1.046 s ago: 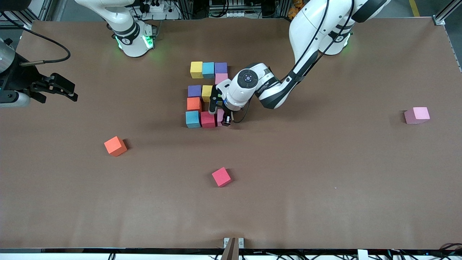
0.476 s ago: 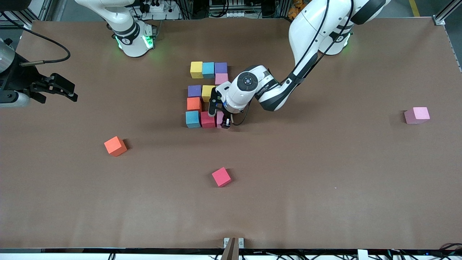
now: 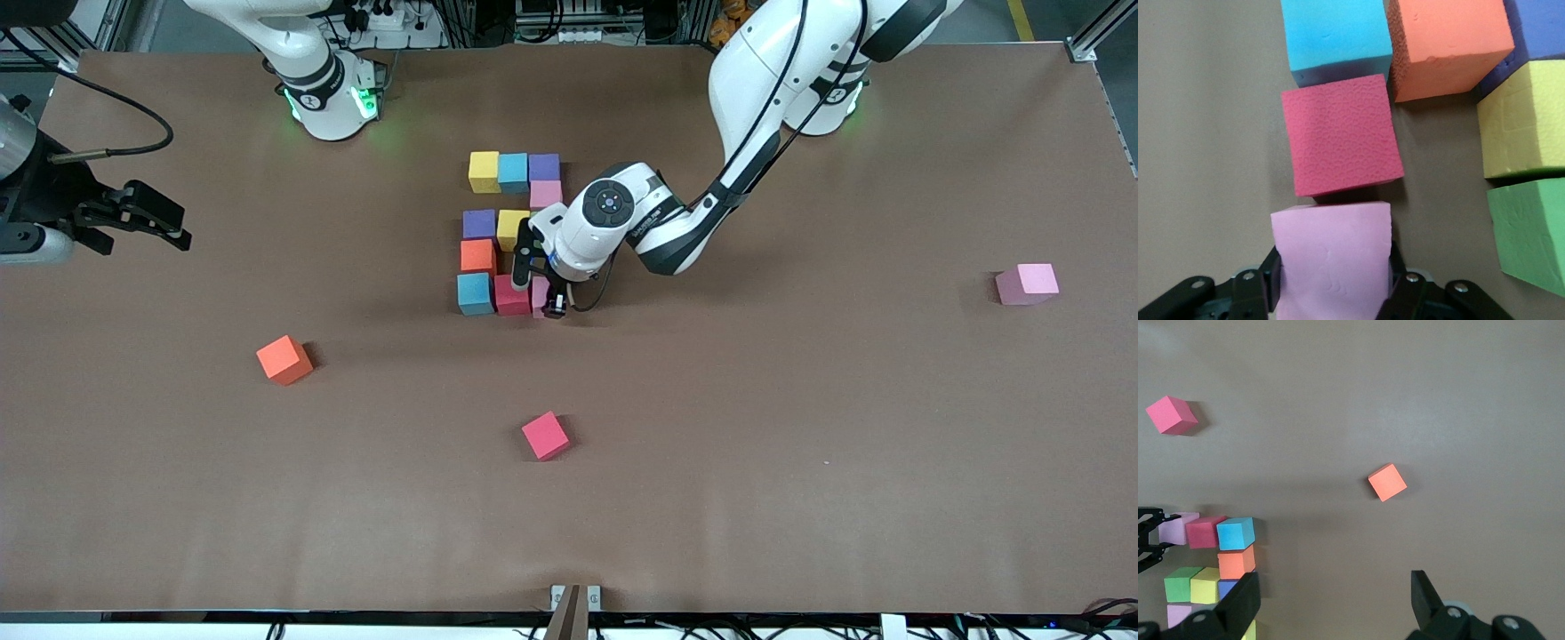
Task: Form number 2 with 11 blocks
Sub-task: 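Lower the light pink cube beside the dark pink cube with the left gripper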
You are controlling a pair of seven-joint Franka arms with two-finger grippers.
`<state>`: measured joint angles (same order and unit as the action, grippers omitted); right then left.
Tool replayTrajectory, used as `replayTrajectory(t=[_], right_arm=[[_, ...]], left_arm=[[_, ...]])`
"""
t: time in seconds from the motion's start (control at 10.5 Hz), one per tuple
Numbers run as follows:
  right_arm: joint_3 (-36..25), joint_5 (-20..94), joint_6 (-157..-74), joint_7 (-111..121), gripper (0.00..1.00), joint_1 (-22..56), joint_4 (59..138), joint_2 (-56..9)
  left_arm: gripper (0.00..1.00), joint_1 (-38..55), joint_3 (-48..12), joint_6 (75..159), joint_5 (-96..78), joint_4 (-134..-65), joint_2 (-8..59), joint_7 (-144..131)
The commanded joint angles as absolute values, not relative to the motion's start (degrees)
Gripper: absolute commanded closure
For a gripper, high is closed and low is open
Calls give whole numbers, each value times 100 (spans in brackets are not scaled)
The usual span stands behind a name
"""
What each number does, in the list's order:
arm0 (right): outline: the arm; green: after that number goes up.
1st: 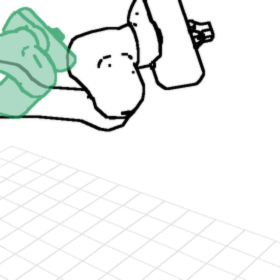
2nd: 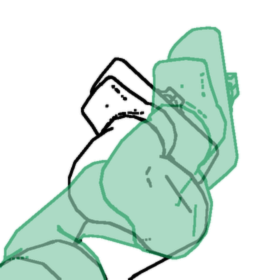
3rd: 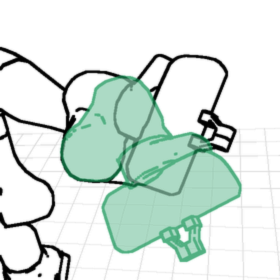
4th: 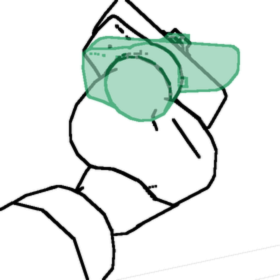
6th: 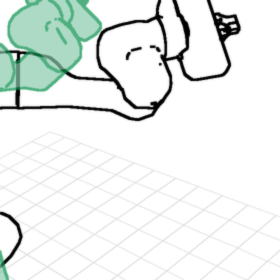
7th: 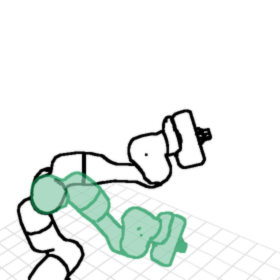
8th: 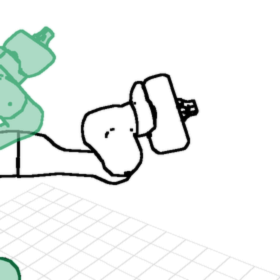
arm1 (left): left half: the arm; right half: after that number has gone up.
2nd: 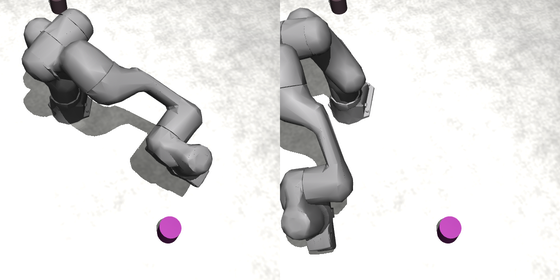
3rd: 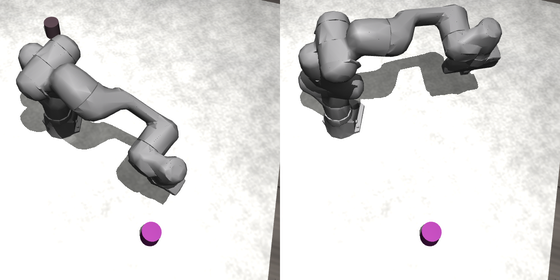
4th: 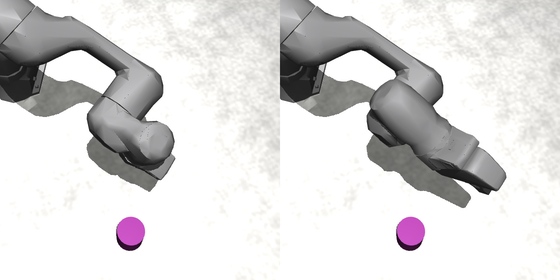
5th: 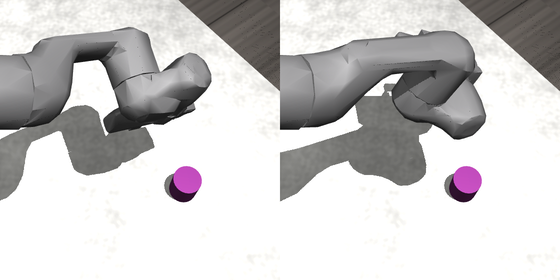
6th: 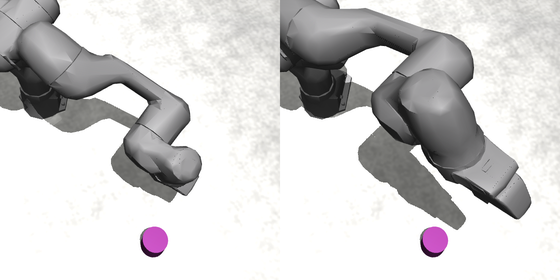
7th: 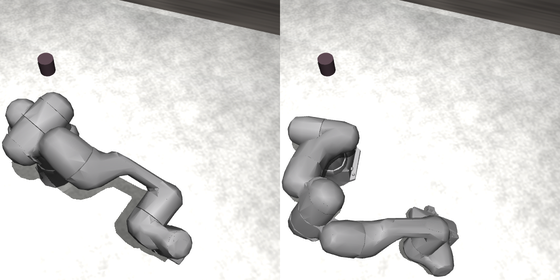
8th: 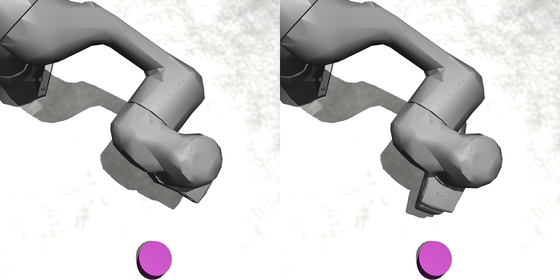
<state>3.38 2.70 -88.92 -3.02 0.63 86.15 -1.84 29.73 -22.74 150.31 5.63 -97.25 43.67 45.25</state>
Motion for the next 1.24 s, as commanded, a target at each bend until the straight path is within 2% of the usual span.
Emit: replayTrajectory(t=[0.0,0.29,1.14], right_arm=[[325,290,-8912,-334,0,88,8631,-167],[325,290,-8903,-334,0,88,8631,-167],[325,290,-8903,-334,0,88,8622,-167]], left_arm=[[100,3067,-2162,15003,396,-9448,4588,4781],[100,3076,-2162,14477,369,-9133,4605,4781],[100,3322,-2153,14476,369,-9062,4764,4614]])
